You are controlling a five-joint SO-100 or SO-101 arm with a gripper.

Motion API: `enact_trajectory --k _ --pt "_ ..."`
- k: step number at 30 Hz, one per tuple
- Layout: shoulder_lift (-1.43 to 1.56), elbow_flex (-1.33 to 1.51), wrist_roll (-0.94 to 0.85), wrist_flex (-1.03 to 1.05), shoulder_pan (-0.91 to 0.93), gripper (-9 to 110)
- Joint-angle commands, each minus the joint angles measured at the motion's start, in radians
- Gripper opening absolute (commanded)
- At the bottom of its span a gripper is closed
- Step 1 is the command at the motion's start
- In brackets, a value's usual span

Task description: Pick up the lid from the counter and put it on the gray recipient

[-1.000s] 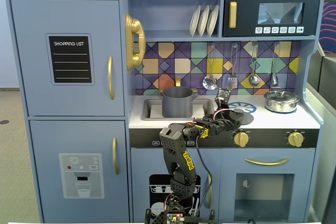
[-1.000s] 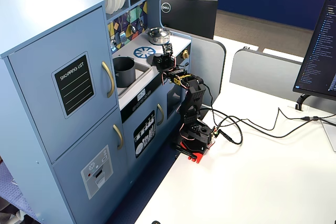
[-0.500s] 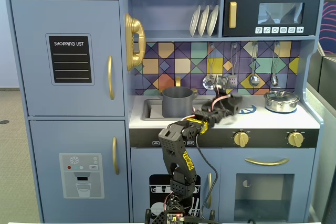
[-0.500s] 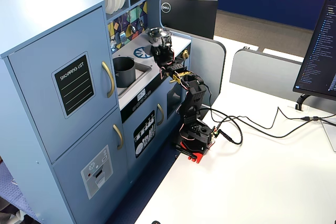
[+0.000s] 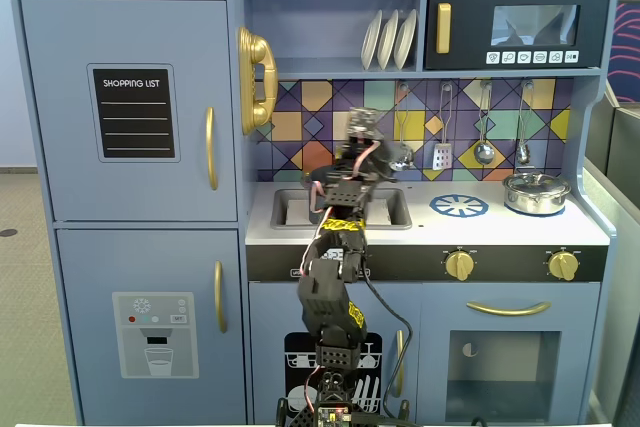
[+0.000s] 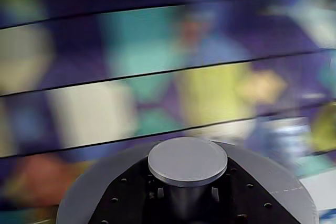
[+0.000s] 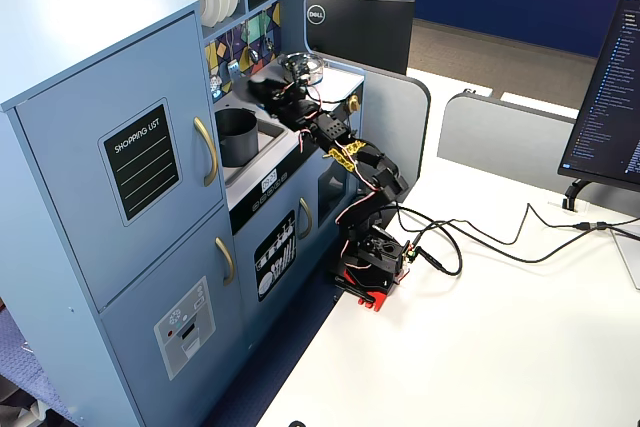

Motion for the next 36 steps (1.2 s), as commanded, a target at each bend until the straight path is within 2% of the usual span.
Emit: enact_trajectory --k 1,9,21,36 --pt "0.109 0.0 -0.028 0.037 -0.097 0" --pt "0.081 0.071 -0.061 0.008 -0.149 0" --pt "-0.084 0.046 -0.097 -0.097 -0.164 0" --pt "-0.158 0.008 -0.092 -0.112 -0.173 0"
